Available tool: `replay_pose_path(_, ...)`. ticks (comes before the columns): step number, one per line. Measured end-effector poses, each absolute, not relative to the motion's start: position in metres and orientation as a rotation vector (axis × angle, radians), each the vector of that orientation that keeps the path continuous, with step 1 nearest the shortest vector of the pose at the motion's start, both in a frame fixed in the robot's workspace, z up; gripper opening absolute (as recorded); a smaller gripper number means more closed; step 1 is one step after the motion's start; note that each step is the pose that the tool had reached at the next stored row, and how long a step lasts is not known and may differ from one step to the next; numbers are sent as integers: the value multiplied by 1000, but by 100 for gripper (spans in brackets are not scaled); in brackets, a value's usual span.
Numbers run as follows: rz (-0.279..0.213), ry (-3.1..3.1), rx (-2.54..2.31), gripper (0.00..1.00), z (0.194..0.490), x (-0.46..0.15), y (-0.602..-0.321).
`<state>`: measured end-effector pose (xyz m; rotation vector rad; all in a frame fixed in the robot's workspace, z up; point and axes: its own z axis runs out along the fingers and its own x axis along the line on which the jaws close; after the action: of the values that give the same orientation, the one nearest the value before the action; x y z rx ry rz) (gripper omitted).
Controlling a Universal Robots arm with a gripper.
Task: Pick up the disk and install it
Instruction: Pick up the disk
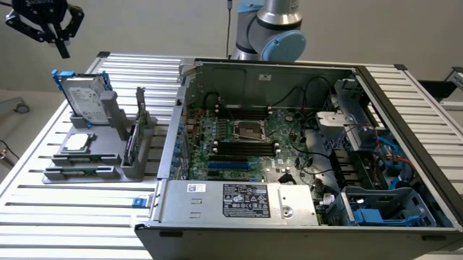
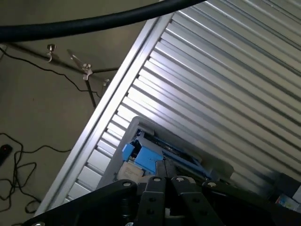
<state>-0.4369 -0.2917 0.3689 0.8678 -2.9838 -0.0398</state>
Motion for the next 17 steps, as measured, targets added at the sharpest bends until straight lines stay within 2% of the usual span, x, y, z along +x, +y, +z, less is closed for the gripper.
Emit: replay_pose_path(17,-31,-2812,1314,11,369,-437,-292)
